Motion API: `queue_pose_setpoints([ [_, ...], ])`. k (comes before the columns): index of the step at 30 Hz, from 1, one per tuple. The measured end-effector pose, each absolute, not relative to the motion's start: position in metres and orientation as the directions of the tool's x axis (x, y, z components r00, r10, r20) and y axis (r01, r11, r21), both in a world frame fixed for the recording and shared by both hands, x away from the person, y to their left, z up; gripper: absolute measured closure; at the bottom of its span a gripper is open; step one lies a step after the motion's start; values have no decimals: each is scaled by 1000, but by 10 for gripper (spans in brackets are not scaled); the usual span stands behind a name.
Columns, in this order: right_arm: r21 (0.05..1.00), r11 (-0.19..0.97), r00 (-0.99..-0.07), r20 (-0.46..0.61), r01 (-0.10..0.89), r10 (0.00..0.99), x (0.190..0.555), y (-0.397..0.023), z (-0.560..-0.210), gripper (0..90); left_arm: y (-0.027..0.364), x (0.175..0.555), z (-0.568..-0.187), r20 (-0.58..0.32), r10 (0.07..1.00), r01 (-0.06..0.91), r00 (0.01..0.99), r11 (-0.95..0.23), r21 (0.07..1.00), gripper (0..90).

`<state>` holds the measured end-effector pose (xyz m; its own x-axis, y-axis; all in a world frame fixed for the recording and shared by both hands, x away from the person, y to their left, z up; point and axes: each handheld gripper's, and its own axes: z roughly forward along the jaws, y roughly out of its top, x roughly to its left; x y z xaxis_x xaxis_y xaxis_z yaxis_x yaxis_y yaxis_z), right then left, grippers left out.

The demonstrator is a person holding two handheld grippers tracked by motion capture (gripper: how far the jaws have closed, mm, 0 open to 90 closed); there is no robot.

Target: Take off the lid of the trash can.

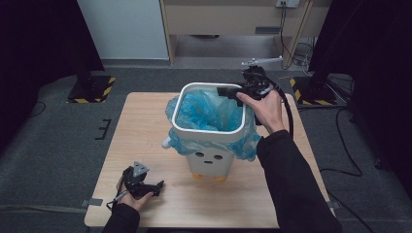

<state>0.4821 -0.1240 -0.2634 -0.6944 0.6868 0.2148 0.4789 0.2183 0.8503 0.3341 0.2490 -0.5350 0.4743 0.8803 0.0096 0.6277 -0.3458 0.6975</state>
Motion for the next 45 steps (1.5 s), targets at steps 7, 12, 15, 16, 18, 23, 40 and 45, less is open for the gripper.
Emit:
queue_pose_setpoints([
  [7,854,233,-700,194,465,687,481,-123,-263,583,249,334,-535,9,880,628,475,-346,697,0],
  [12,867,192,-703,222,459,676,481,-125,-259,584,249,334,-535,8,879,628,477,-347,697,0],
  [15,880,145,-705,254,453,662,480,-127,-254,586,249,334,-535,8,879,628,477,-347,696,0],
  [16,884,132,-708,261,448,657,480,-128,-252,586,249,334,-535,8,879,628,477,-347,697,0],
  [18,889,117,-709,268,444,652,479,-130,-247,587,249,334,-535,8,879,628,477,-347,697,0],
  [23,909,71,-696,262,411,669,473,-139,-236,586,249,334,-535,8,879,628,476,-347,697,0],
  [40,950,-17,-570,201,311,797,440,-230,-227,585,249,335,-535,11,881,625,473,-344,700,0],
  [45,956,-40,-518,192,290,834,428,-260,-225,586,248,334,-536,3,882,628,471,-337,702,0],
])
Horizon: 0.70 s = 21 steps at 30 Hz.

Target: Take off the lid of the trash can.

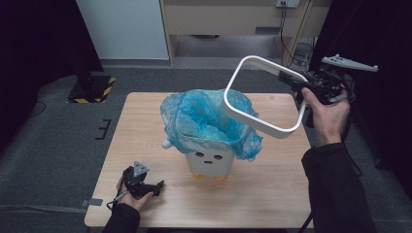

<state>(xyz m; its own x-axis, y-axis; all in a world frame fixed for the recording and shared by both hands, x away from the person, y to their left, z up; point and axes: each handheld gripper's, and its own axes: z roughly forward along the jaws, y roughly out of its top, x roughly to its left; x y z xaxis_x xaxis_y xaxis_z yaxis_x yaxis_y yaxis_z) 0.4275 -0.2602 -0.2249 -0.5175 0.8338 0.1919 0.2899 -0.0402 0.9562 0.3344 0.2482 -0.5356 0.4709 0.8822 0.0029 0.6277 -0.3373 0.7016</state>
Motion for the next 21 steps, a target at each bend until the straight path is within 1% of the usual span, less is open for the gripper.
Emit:
queue_pose_setpoints([
  [5,961,-74,-465,196,267,863,417,-289,-225,587,248,334,-536,3,883,629,469,-337,701,0],
  [11,961,-77,-406,184,265,895,409,-313,-235,586,248,334,-535,7,882,629,472,-342,698,0],
  [14,959,-90,-387,193,269,902,408,-323,-245,586,248,334,-535,7,882,629,472,-342,698,0],
  [21,941,-110,-336,222,320,915,409,-338,-280,586,248,334,-535,7,882,630,471,-341,698,0],
])
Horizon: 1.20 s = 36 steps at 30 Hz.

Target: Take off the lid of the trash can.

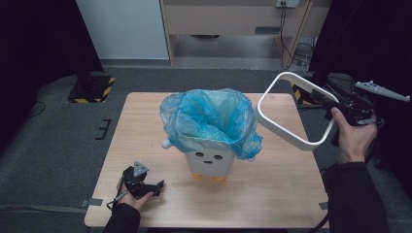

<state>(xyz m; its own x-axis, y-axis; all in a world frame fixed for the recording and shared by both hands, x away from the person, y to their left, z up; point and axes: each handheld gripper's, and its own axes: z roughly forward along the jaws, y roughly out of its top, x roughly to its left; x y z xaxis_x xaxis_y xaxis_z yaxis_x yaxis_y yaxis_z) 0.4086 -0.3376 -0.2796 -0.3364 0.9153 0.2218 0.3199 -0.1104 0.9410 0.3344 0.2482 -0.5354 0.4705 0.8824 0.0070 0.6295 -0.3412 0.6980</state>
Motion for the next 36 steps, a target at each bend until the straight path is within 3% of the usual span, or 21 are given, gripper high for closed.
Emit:
queue_pose_setpoints([
  [12,924,-142,-200,223,355,954,409,-362,-330,585,248,334,-535,7,882,630,470,-341,698,0],
  [20,909,-142,-181,228,391,957,415,-358,-360,586,248,334,-535,7,883,629,470,-341,698,0],
  [36,883,-15,-165,105,470,981,425,-336,-416,585,248,334,-535,7,884,631,467,-339,698,0],
])
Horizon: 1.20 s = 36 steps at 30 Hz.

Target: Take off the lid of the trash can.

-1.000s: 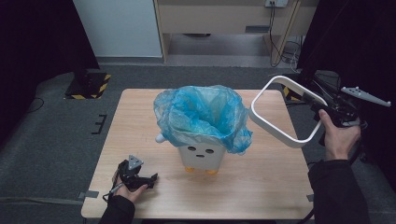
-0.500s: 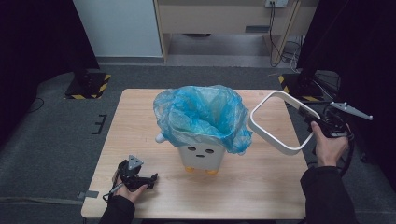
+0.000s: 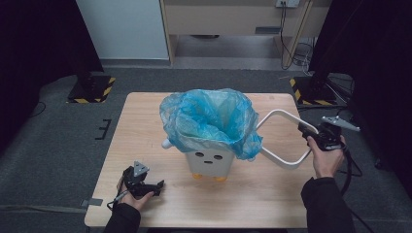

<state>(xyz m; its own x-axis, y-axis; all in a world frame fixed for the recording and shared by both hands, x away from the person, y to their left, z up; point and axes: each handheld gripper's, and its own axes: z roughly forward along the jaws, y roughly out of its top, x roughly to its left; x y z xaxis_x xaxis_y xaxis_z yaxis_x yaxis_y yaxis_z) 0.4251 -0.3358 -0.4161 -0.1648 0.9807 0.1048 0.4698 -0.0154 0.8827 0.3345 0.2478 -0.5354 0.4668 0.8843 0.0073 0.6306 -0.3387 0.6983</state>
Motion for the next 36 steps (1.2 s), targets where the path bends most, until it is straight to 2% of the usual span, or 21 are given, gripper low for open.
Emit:
queue_pose_setpoints([
  [3,868,36,-177,60,495,982,425,-328,-428,584,248,335,-535,7,884,631,467,-338,698,0],
  [5,862,25,-180,77,505,981,425,-324,-435,585,248,335,-535,7,884,631,467,-338,699,0],
  [10,837,89,-215,35,539,976,423,-315,-454,584,248,335,-535,7,884,631,467,-338,699,0],
  [19,804,137,-275,35,579,961,421,-295,-483,583,248,335,-535,6,884,630,467,-338,699,0],
  [36,721,194,-326,47,666,944,418,-303,-523,603,248,335,-535,7,884,630,467,-338,699,0],
])
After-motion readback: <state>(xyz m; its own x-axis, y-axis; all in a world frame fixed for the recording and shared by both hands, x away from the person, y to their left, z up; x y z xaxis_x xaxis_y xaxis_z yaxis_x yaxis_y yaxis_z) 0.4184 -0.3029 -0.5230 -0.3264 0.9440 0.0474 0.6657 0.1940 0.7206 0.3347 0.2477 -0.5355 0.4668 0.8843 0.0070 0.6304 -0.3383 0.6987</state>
